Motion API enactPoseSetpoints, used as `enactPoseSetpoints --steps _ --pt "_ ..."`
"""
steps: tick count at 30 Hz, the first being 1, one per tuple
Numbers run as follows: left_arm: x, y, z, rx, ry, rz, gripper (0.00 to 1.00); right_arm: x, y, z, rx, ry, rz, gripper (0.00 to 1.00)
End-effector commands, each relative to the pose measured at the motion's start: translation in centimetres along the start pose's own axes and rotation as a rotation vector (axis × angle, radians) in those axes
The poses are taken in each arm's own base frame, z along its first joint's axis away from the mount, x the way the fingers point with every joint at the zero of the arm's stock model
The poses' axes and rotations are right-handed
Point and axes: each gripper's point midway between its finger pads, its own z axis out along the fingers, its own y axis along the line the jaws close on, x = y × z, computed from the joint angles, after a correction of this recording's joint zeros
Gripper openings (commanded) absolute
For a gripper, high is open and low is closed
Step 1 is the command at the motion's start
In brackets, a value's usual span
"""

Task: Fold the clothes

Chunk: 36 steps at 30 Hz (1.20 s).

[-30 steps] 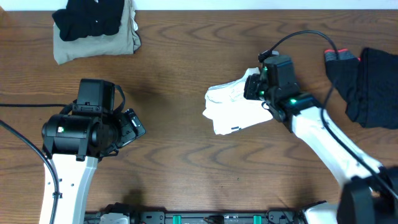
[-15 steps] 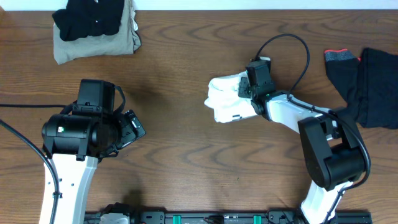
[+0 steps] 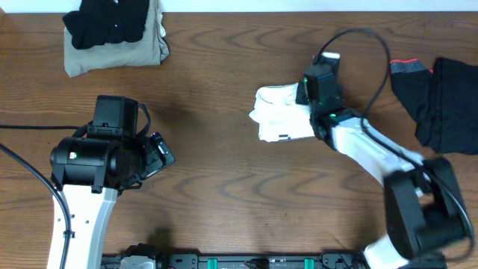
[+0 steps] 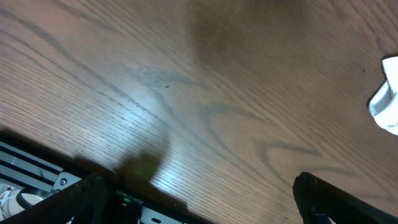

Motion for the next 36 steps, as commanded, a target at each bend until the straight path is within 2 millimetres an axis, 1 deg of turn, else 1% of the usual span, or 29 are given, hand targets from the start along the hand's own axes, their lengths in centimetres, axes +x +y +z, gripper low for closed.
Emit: enactPoseSetpoints --steps 1,3,7,11,15,19,28,30,32,34,36 --pt "0.0 0.2 0.1 -0.009 0.001 0.008 0.98 -1.2 -0.5 -1.6 0.022 -0.020 -0.037 0.01" --pt "-0.1 0.2 0.1 -0.009 0.000 0.008 0.98 0.1 -0.3 -1.7 0.024 0.023 -0.063 0.01" --pt "-0.2 0.1 0.1 -0.003 -0.007 0.007 0.98 3.4 0.4 -1.1 0.041 0.062 -0.103 0.01" --pt "-0.2 0.1 0.1 -0.005 -0.004 0.007 0.98 5.9 0.0 -1.3 0.136 0.001 -0.063 0.01" --pt "-0.1 0.2 0.1 -0.006 -0.002 0.007 0.98 7.6 -0.2 -1.6 0.164 -0.077 0.001 0.01" --pt "-0.1 0.2 0.1 -0.006 -0.002 0.007 0.98 9.3 -0.3 -0.7 0.152 -0.095 0.013 0.01" --pt "0.0 0.3 0.1 -0.010 0.003 0.008 0.98 13.8 -1.1 2.9 0.192 -0.077 -0.021 0.01" --pt "0.0 0.3 0.1 -0.011 0.004 0.008 0.98 14.0 -1.0 3.3 0.189 -0.086 -0.046 0.01" --pt "0.0 0.3 0.1 -0.011 0.004 0.008 0.98 13.0 -1.0 3.1 0.203 -0.121 -0.077 0.01" --pt "0.0 0.3 0.1 -0.011 0.004 0.008 0.98 10.7 -1.0 2.3 0.245 -0.209 -0.114 0.01" --pt "0.0 0.3 0.1 -0.010 0.002 0.008 0.98 8.0 -0.5 1.2 0.269 -0.303 -0.163 0.01"
